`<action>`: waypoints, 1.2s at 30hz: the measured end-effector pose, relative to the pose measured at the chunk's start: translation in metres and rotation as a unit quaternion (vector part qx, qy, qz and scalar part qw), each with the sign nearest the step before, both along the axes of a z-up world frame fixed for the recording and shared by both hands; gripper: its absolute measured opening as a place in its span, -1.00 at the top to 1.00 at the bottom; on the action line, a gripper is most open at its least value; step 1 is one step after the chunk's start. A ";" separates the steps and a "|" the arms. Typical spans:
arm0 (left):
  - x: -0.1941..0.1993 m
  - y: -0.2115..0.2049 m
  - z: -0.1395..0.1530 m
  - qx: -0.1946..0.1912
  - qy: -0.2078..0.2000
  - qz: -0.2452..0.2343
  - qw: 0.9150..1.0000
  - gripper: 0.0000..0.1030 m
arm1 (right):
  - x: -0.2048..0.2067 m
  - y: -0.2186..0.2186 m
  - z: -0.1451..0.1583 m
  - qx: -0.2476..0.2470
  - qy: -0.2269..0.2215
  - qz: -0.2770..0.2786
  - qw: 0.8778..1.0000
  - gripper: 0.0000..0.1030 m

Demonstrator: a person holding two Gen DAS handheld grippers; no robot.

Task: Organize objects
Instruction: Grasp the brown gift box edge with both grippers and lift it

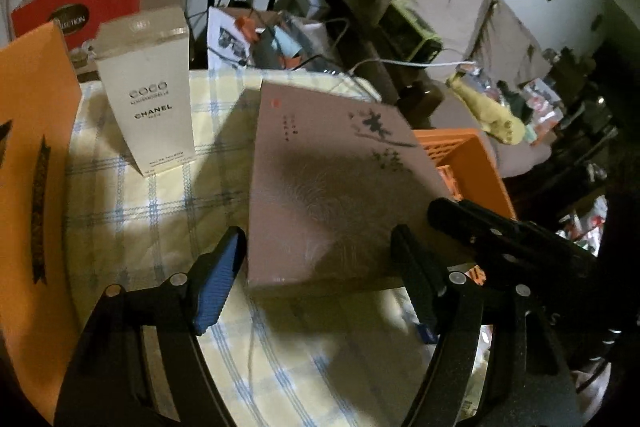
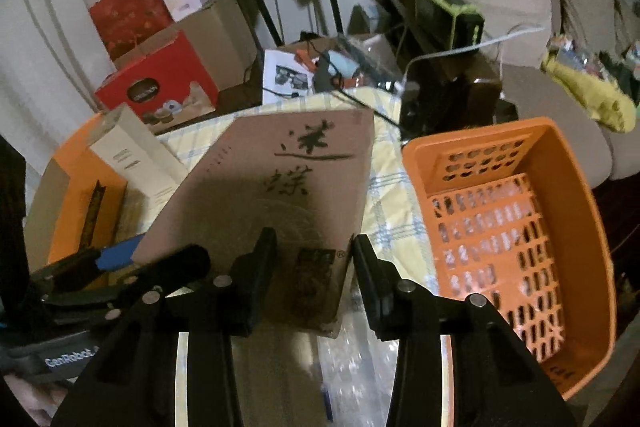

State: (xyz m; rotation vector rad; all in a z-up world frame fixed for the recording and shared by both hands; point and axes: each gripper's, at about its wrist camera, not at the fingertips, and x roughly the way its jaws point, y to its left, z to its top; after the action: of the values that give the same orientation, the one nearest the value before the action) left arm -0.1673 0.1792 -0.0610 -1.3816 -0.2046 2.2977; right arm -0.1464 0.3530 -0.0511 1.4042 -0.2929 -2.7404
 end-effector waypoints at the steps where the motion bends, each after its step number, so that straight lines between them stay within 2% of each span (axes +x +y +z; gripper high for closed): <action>1: 0.004 -0.001 0.005 0.004 0.004 -0.001 1.000 -0.40 | 0.004 0.001 0.004 0.003 0.003 -0.001 1.000 0.22; 4: 0.015 -0.003 0.024 0.006 0.026 -0.006 1.000 -0.39 | 0.017 -0.002 0.017 0.012 0.016 -0.002 1.000 0.22; 5: 0.018 -0.002 0.031 0.006 0.033 -0.010 0.999 -0.29 | 0.021 -0.004 0.021 0.015 0.020 -0.002 1.000 0.23; 6: 0.022 0.000 0.037 0.027 0.027 -0.034 0.999 -0.13 | 0.024 -0.006 0.025 0.019 0.025 0.001 1.000 0.39; 7: 0.024 0.002 0.043 0.041 0.020 -0.047 0.998 0.38 | 0.027 -0.010 0.031 -0.022 0.031 0.034 0.999 0.89; 8: 0.029 0.005 0.052 0.031 0.023 -0.052 0.998 0.60 | 0.031 -0.015 0.035 -0.063 0.031 0.049 0.996 0.98; 9: 0.033 0.009 0.059 0.003 0.035 -0.046 0.998 0.61 | 0.033 -0.022 0.038 -0.047 0.026 0.047 0.997 0.97; 10: 0.035 0.009 0.066 -0.006 0.044 -0.041 0.998 0.60 | 0.034 -0.030 0.042 -0.014 0.028 0.042 0.999 0.97; 11: 0.036 0.006 0.070 0.003 0.041 -0.039 0.998 0.51 | 0.037 -0.034 0.048 -0.002 0.035 0.034 0.999 0.97; 13: 0.035 -0.002 0.074 0.005 0.038 -0.028 0.999 0.41 | 0.040 -0.027 0.051 -0.038 0.030 0.024 0.999 0.94; 15: 0.034 -0.010 0.073 -0.002 0.038 -0.014 0.999 0.32 | 0.043 -0.023 0.053 -0.026 0.033 0.016 0.999 0.90; 18: 0.033 -0.016 0.062 0.013 0.014 -0.013 1.000 -0.03 | 0.044 -0.006 0.054 -0.013 0.033 -0.007 0.999 0.81; 20: 0.034 -0.015 0.049 0.024 -0.004 -0.019 1.000 -0.43 | 0.041 0.009 0.050 -0.003 0.027 -0.015 1.000 0.44; 21: 0.034 -0.013 0.043 0.030 -0.014 -0.021 0.999 -0.46 | 0.039 0.017 0.049 0.004 0.024 -0.020 1.000 0.17; 22: 0.031 -0.011 0.036 0.034 -0.025 -0.023 0.999 -0.48 | 0.037 0.023 0.047 0.012 0.021 -0.024 0.999 0.00; 28: 0.017 0.010 -0.014 0.061 -0.092 -0.025 0.994 -0.49 | 0.017 0.073 0.014 0.020 -0.020 -0.044 0.999 -0.13; 36: 0.006 0.030 -0.054 0.096 -0.148 -0.014 0.984 -0.50 | 0.001 0.102 -0.018 -0.020 -0.050 -0.032 0.998 -0.23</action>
State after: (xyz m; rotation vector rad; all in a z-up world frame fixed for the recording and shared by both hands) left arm -0.1615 0.2089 -0.1150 -1.6046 -0.4817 1.9814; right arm -0.1458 0.4552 -0.0688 1.5507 -0.4016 -2.7011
